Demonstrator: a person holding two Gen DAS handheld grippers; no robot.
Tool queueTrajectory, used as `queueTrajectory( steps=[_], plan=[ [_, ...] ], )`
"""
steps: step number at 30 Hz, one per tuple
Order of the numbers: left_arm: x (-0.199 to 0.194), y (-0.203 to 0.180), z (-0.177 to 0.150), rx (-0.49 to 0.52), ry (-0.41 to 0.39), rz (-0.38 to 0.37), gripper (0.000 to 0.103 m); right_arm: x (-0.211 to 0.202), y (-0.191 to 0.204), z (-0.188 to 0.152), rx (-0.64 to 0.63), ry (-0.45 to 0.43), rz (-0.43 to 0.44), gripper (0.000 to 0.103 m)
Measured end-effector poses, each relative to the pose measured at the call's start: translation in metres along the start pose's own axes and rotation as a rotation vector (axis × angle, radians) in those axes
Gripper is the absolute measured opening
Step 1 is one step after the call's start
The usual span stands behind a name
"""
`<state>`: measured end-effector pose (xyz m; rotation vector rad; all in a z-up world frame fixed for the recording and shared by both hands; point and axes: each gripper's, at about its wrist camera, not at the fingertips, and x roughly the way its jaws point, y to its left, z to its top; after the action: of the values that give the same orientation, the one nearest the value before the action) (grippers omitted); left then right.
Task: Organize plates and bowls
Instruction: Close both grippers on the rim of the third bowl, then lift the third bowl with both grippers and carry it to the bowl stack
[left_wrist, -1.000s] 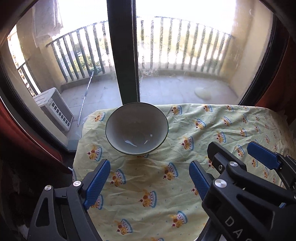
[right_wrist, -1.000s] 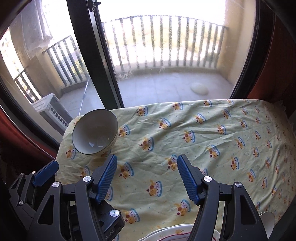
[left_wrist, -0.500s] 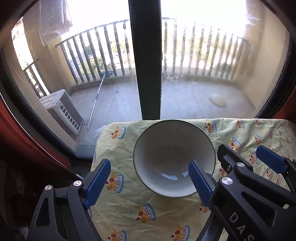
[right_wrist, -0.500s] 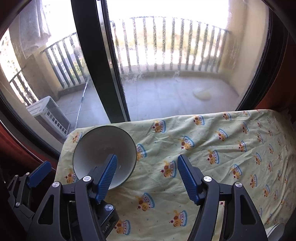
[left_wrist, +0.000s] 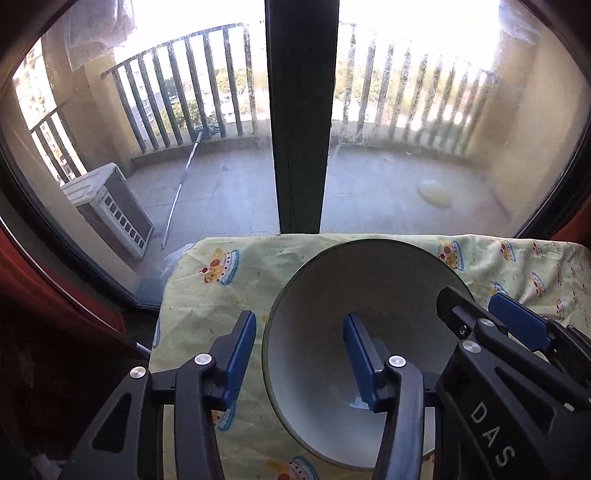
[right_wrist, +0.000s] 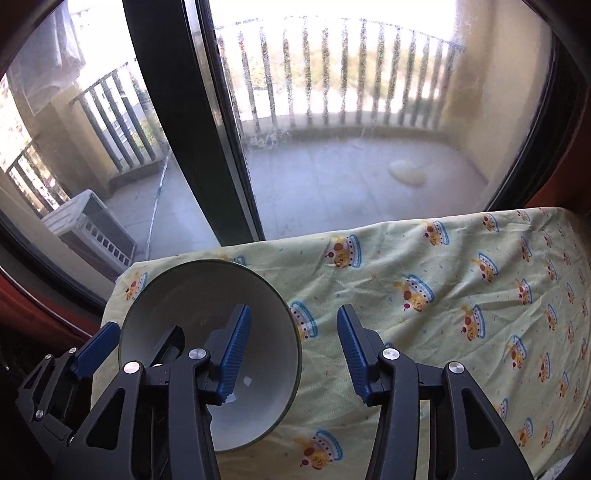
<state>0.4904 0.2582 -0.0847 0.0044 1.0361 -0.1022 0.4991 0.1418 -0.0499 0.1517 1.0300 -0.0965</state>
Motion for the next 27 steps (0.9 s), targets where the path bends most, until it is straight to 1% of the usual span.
queueTrajectory(
  steps=[3, 4, 5, 6, 7, 8, 10, 16, 27],
  plan=[
    [0.004, 0.0, 0.0, -0.011, 0.005, -0.007, 0.039, 0.009, -0.001, 0.0, 0.024, 0.024, 0.024, 0.042],
    [0.006, 0.001, 0.0, -0.015, 0.013, -0.009, 0.036, 0.012, -0.002, 0.0, 0.028, 0.028, 0.027, 0.042],
    [0.007, 0.0, -0.001, -0.016, 0.015, -0.004, 0.034, 0.014, -0.001, 0.0, 0.029, 0.035, 0.027, 0.038],
    [0.008, 0.001, -0.001, -0.019, 0.019, -0.001, 0.03, 0.017, 0.0, 0.0, 0.024, 0.042, 0.033, 0.028],
    [0.009, 0.002, -0.002, -0.02, 0.016, 0.014, 0.028, 0.019, 0.0, 0.001, 0.02, 0.045, 0.047, 0.026],
    [0.009, 0.002, -0.001, -0.018, 0.012, 0.026, 0.024, 0.019, 0.002, 0.001, 0.009, 0.042, 0.042, 0.025],
    [0.009, 0.002, -0.001, -0.016, 0.016, 0.03, 0.023, 0.019, 0.004, 0.002, -0.007, 0.032, 0.037, 0.024],
    [0.006, -0.001, -0.002, 0.009, 0.021, 0.034, 0.023, 0.017, 0.003, 0.001, -0.023, 0.04, 0.031, 0.023],
    [-0.012, -0.017, -0.024, 0.019, 0.046, 0.012, 0.023, -0.004, -0.015, -0.017, -0.041, 0.049, 0.001, 0.022]
  ],
)
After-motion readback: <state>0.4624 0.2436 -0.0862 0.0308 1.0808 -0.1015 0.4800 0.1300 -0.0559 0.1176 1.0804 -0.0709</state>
